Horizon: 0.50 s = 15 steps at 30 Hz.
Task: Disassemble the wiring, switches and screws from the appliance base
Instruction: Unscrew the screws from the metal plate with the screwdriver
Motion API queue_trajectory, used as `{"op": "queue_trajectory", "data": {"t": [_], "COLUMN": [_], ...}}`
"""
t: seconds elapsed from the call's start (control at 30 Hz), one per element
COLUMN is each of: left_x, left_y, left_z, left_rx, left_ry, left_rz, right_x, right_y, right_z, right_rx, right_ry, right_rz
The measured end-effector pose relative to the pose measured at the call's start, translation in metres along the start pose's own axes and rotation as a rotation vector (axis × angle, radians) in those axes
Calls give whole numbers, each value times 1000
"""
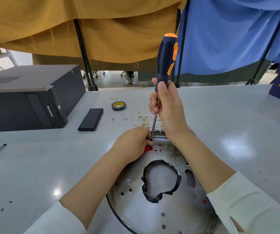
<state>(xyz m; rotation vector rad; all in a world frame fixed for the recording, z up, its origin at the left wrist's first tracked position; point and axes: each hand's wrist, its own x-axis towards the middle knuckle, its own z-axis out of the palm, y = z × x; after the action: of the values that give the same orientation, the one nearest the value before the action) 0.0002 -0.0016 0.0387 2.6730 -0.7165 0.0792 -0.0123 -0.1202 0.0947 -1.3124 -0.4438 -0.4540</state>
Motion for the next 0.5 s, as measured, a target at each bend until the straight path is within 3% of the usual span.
{"op": "queue_trajectory", "data": {"t": [0.27,0.5], "left_x": [3,-1], "left_y": [3,2], "left_z": [-9,-17], "left_rx": [-11,-164], "left_ry": [-108,-18], "left_rz": [24,26], "right_x": [6,13], "right_y": [-36,-86], "right_z": [-13,-39], "right_rx": [-594,-797], "right_ry": [8,-26], "right_rz": [-55,6]}}
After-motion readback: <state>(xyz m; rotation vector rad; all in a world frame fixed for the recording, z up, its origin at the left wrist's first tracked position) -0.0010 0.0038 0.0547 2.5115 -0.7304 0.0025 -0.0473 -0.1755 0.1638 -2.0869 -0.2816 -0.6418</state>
